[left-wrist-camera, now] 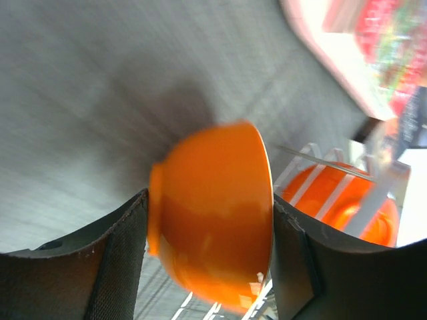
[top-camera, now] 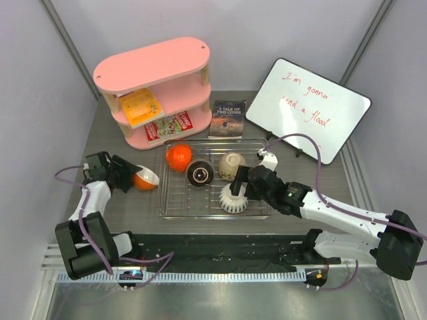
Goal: Unload the bowls from the dish rack
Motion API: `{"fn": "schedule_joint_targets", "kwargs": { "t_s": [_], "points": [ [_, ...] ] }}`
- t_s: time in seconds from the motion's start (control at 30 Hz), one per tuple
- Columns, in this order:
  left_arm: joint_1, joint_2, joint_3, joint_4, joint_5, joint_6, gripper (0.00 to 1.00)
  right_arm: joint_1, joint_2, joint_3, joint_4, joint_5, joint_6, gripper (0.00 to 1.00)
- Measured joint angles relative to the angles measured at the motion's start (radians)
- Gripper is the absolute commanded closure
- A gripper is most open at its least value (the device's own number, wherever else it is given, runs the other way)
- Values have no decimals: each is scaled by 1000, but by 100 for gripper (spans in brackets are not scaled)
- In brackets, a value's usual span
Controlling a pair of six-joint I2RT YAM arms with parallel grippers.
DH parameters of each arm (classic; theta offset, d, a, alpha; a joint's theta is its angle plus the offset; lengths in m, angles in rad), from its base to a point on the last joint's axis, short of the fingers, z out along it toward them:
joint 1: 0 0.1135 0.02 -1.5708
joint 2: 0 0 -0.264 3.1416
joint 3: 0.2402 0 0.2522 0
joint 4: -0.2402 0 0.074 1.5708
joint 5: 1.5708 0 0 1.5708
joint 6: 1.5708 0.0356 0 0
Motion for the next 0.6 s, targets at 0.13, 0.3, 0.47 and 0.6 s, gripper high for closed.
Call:
{"fn": "schedule_joint_targets", "kwargs": {
  "t_s": [0.13,0.3,0.47,0.6],
  "points": [
    [0,4,-6,-82,-63,12,55,0,0,0,0,0,0,0],
    [0,2,-6,-166,-125,37,40,0,0,0,2,-1,0,0],
    [0,-18,-4,-228,-170,49,35,0,0,0,3,-3,1,0],
    [0,-47,9,-265,-195,56,36,0,0,0,3,-3,1,0]
  ]
}}
